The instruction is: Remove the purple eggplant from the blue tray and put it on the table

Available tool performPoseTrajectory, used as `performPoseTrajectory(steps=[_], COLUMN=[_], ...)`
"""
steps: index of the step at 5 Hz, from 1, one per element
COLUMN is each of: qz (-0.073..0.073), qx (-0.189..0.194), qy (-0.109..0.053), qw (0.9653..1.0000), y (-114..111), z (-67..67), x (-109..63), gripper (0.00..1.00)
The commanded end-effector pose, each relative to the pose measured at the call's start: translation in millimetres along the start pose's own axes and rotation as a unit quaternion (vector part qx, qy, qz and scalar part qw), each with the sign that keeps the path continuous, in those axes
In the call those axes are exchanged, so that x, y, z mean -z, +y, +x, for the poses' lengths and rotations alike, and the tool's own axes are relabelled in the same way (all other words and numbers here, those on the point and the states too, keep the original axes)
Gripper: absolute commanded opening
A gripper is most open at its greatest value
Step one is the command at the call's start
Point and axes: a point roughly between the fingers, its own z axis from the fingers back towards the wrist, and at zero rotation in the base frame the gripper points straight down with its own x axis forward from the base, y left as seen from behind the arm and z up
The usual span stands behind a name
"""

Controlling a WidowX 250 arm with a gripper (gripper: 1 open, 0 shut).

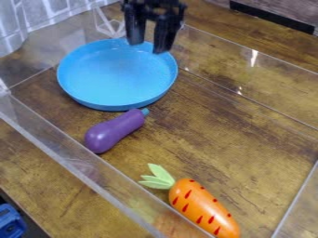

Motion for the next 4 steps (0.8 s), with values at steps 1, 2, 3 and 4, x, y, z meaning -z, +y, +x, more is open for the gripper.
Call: performPoseTrajectory(steps=[1, 2, 3, 4], qz=[0.008, 0.012, 0.009, 0.008], qx=[-0.014, 0.002, 0.012, 0.034], qy=[-0.031, -0.021, -0.021, -0.022], qw=[0.9994, 0.9997, 0.9997, 0.9991], y=[-1.7, -10.3, -7.6, -6.7], z=[-17.3, -25.7, -27.9, -30.8], x=[-12.8, 0.2, 4.6, 13.1], gripper=[1.0, 1.0, 1.0, 1.0])
